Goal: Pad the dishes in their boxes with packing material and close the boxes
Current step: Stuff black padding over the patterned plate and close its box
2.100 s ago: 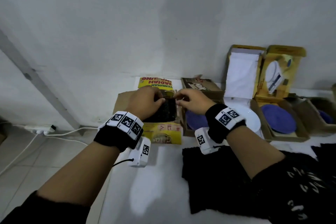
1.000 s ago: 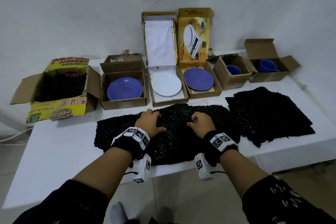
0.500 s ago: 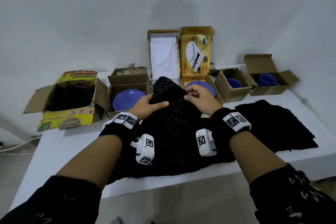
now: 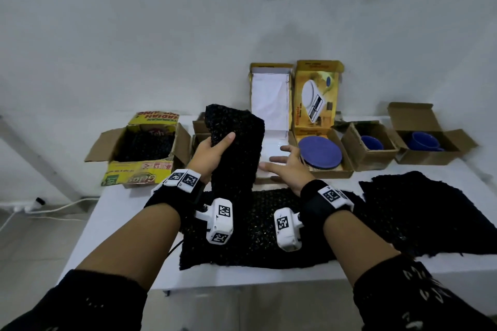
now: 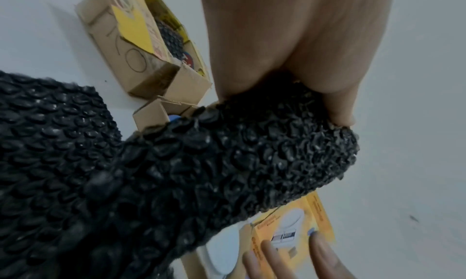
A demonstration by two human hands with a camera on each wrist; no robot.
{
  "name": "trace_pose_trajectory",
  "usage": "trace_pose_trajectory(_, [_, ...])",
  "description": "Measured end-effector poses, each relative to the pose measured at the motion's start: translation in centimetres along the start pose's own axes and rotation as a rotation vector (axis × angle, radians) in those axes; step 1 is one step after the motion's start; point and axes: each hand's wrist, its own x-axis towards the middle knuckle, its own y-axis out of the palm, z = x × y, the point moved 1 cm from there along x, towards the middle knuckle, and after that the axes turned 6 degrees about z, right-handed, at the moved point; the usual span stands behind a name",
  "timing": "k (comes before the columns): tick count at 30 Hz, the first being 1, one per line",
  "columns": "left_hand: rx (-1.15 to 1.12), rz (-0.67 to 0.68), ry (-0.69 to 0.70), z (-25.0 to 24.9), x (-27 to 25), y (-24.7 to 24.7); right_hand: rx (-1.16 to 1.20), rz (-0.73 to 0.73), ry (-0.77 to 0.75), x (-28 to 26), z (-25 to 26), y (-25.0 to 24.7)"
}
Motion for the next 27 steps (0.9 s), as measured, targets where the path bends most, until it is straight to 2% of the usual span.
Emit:
trace_pose_trajectory(4, [-0.040, 0.000, 0.023, -1.0, -0.4, -1.9, -0.011, 0.112, -0.005, 1.1, 0.5, 3.2])
trace_pose_trajectory(10, [-0.073, -0.111, 0.006, -1.6, 0.2, -7.0, 0.130, 0.012, -0.137, 3.2, 1.9, 6.7])
trace_pose_trajectory(15, [0.231, -0.167, -0.041, -2.0, 1.4, -12.4, -0.139, -0.080, -0.288, 4.8, 4.6, 8.3])
trace_pose_trajectory(18, [0.463, -0.170, 0.036, -2.8, 1.9, -15.1, -0.296, -0.084, -0.364, 6.0, 5.9, 9.3])
trace_pose_trajectory(23, [0.686, -0.039, 0.185, -4.7, 3.1, -18.4, -0.469, -0.062, -0.325, 8.1, 7.7, 10.9])
trace_pose_trajectory(27, [0.890, -0.059, 0.245, -6.1, 3.8, -20.5, -0.617, -0.142, -0.392, 10.0, 9.2, 12.5])
